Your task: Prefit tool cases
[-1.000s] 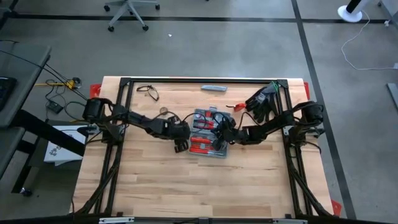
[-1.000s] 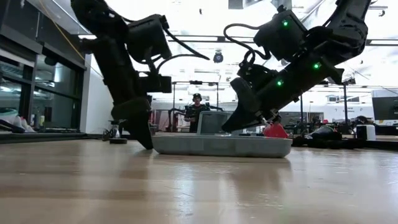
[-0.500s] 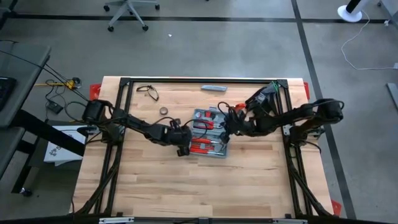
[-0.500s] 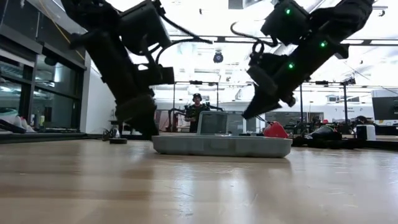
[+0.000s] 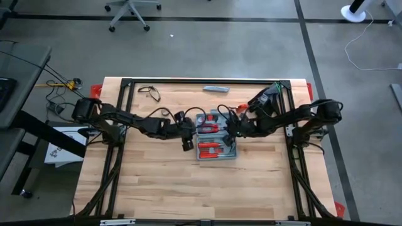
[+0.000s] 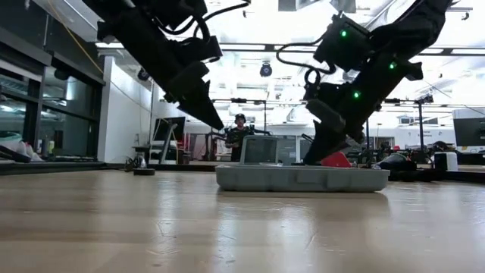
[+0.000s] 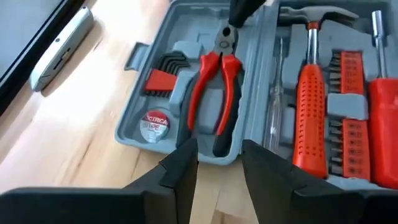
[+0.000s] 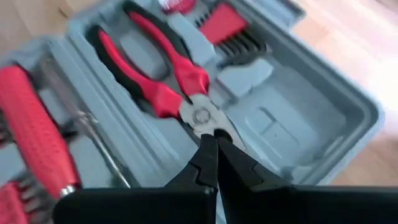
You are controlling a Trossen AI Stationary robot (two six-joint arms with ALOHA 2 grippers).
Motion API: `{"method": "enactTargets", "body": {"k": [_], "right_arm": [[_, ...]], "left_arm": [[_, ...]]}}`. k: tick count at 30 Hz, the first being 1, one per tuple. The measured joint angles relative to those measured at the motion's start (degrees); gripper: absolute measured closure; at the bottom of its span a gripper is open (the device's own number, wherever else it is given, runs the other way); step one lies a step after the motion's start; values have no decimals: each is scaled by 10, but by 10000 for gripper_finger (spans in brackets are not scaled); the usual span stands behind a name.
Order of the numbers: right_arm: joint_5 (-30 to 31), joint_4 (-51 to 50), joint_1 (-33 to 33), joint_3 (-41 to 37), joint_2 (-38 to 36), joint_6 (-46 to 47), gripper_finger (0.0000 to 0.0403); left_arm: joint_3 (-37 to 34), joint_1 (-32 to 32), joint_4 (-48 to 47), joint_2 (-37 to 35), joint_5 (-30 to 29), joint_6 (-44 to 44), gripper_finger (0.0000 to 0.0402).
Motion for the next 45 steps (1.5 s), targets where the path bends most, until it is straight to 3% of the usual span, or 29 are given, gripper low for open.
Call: {"method": "enactTargets", "body": {"k": [9, 17, 22, 28, 34, 39, 45], "right_arm": [[-20, 68, -23, 4, 75, 0, 403], [-53, 91, -27, 3, 84, 0, 403], [-90, 103, -26, 2, 84, 0, 403], [-93, 105, -26, 2, 85, -1, 403], [-92, 109, -26, 1, 85, -1, 403], [-91, 115, -26, 0, 85, -10, 403], [-91, 124, -26, -1, 87, -12, 403]], "left_arm": [[-1, 12, 16, 5, 5, 27, 283], [-1, 33, 12, 4, 9, 56, 265], [-5, 53, 13, 17, 54, 70, 242], [-6, 82, 12, 71, 116, 89, 215], [-3, 100, 3, 100, 128, 88, 198], [-3, 101, 4, 103, 127, 92, 204], [-3, 105, -1, 116, 124, 90, 254]]}}
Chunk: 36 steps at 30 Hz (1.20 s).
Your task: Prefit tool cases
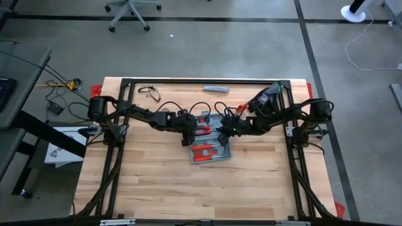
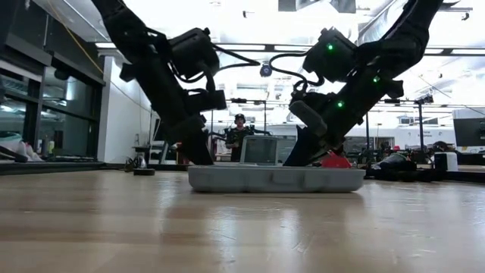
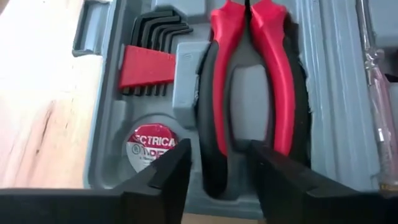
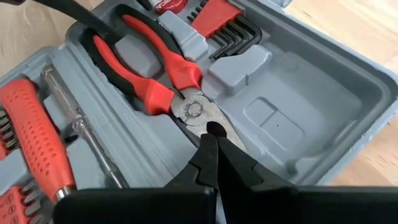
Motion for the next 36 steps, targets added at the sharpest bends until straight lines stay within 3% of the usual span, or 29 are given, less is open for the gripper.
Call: {"method": "enactTargets", "body": {"k": [7, 11, 26, 30, 36], "right_arm": [[0, -2, 1, -1, 0, -1, 403], [-3, 12, 1, -1, 1, -7, 403], [-6, 62, 7, -2, 3, -26, 403], [0, 71, 7, -1, 4, -28, 403], [-2, 72, 9, 0, 4, -31, 403]], "left_arm": [[3, 1, 11, 33, -25, -8, 308], [1, 0, 20, 34, -69, -28, 370], [-8, -7, 75, -32, -40, -13, 374], [0, -8, 133, -56, -21, -10, 400], [-3, -14, 141, -88, -14, 5, 396]]}}
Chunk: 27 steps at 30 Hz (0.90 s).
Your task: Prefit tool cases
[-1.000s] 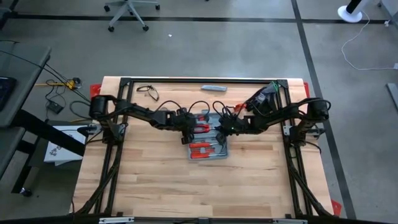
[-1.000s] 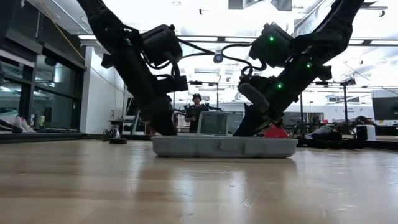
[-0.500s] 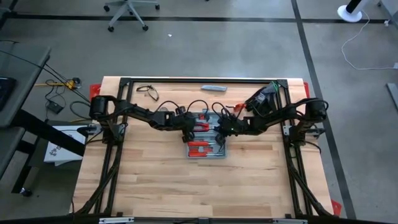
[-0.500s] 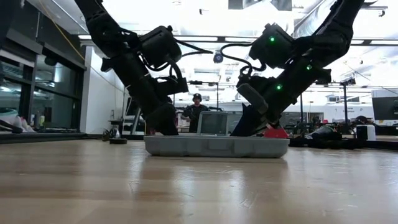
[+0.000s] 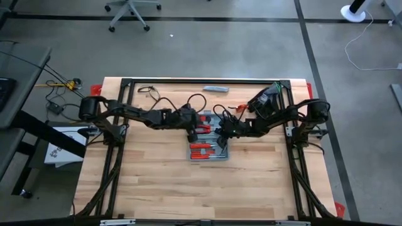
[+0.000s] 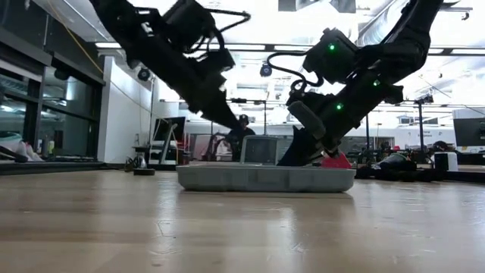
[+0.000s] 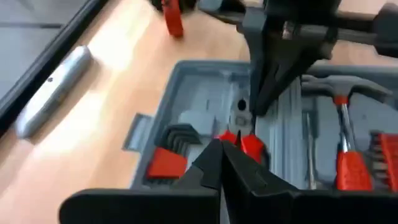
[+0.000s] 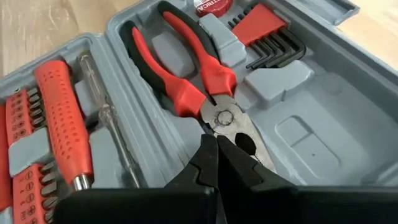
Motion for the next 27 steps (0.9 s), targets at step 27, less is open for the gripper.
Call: {"method": "enactTargets", "body": {"k": [27], "right_arm": [[-85, -155, -109, 0, -100, -35, 403]], "left_arm": [[2, -75, -88, 63, -17, -71, 401]]}}
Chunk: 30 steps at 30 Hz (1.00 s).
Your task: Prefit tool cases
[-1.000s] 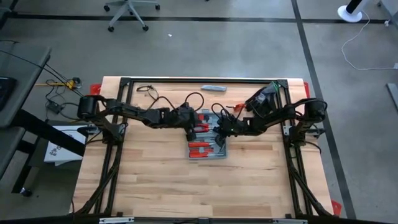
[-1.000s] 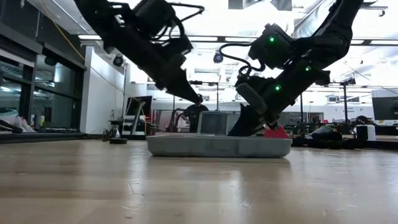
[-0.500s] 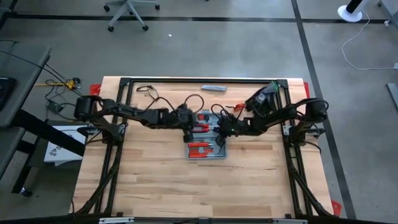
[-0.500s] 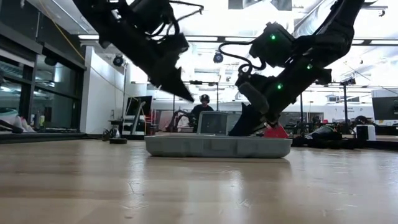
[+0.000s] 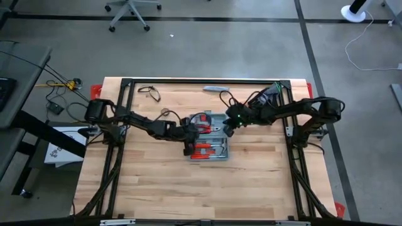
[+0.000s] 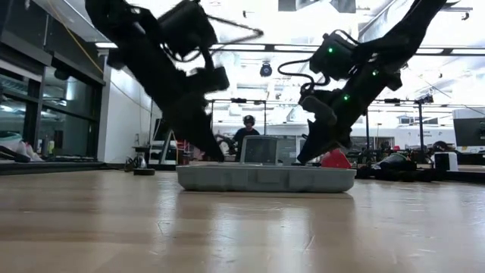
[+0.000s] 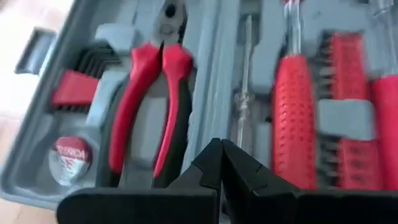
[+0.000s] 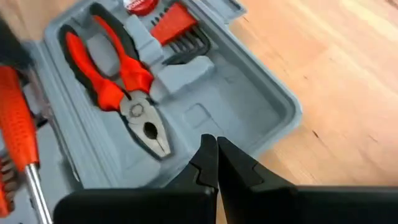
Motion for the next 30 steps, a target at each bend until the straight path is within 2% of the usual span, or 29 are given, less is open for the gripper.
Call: {"method": "enactTargets", "body": {"k": [4, 13, 17, 22, 30], "right_arm": [[-12, -6, -5, 4, 8, -9, 403], [-19, -97, -9, 79, 80, -41, 403], [-56, -117, -10, 118, 113, -61, 403], [-139, -133, -13, 146, 120, -79, 403], [-353, -99, -25, 158, 115, -89, 403]], "left_arm": [[3, -1, 18, 28, -39, -9, 401], [1, 1, 38, 37, -40, -10, 401], [1, 0, 38, 36, -47, -25, 401], [0, 0, 36, 37, -52, -39, 401], [0, 1, 40, 40, -96, -54, 401]]}}
